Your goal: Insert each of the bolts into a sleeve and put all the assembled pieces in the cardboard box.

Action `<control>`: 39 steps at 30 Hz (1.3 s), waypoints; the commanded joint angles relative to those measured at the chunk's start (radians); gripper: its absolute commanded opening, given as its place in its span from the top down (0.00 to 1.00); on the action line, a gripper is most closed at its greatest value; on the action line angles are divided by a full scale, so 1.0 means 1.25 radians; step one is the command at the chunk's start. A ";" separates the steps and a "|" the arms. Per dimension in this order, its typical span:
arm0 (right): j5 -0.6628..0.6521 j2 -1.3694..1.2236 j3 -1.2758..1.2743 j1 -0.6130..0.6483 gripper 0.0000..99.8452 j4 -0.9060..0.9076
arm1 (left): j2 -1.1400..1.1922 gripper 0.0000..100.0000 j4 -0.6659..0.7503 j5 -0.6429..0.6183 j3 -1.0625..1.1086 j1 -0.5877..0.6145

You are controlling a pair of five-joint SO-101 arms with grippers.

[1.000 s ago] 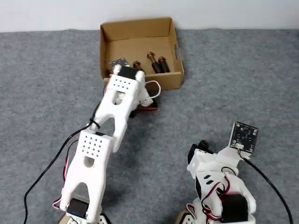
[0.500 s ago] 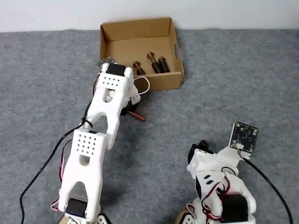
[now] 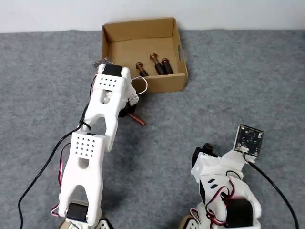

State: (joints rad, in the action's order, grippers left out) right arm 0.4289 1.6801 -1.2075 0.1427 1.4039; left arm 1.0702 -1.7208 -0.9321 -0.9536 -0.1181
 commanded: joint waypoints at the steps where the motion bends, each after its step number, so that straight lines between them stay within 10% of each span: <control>1: -0.007 -0.002 0.005 -0.006 0.99 -0.006 | -0.001 0.91 -0.026 -0.004 0.002 0.052; 17: -0.007 -0.002 0.006 -0.006 0.99 -0.004 | -0.050 1.00 -0.028 0.000 0.008 0.022; 39: -0.044 -0.001 0.043 0.112 0.99 0.024 | -0.887 1.00 -0.009 0.221 0.557 -0.139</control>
State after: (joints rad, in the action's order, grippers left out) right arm 0.3874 1.6801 -1.2060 0.2455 1.4285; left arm 0.1174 -1.7269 -0.6882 -0.2984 -0.2854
